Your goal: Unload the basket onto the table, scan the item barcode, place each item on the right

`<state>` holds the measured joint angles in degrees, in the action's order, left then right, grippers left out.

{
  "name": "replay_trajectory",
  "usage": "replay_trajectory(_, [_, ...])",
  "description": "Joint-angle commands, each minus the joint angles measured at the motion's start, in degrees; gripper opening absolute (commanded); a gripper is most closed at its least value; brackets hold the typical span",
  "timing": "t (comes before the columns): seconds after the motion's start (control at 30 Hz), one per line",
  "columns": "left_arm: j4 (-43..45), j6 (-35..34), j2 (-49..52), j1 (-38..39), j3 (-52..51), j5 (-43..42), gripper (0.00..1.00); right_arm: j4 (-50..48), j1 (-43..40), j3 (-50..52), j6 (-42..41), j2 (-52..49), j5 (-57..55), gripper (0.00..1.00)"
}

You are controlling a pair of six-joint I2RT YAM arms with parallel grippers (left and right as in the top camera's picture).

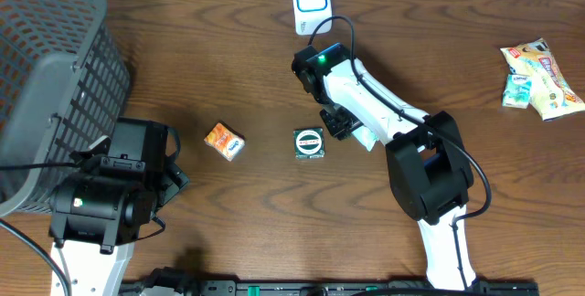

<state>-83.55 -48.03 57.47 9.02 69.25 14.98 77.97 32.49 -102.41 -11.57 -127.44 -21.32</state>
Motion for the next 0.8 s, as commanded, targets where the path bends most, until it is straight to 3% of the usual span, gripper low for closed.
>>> replay_trajectory(0.0, [-0.20,-0.55,-0.26,-0.22,1.09,0.92,0.98,0.04,0.24,0.20,-0.44,1.86,5.46,0.48])
replay_trajectory(0.23, [-0.20,-0.55,-0.26,-0.22,1.09,0.94,0.98,0.02,1.03,0.20,0.07,2.08,18.80,0.38])
replay_trajectory(0.33, [-0.17,-0.52,-0.26,-0.22,1.09,0.94,0.98,-0.04,1.60,0.22,0.02,2.08,19.56,0.33])
replay_trajectory(0.5, [-0.17,-0.52,-0.26,-0.22,1.09,0.94,0.98,-2.08,2.86,0.24,0.02,1.64,22.34,0.39])
replay_trajectory(0.77, [-0.17,-0.55,-0.26,-0.22,1.09,0.92,0.98,-9.64,5.97,0.63,0.00,1.64,27.28,0.41])
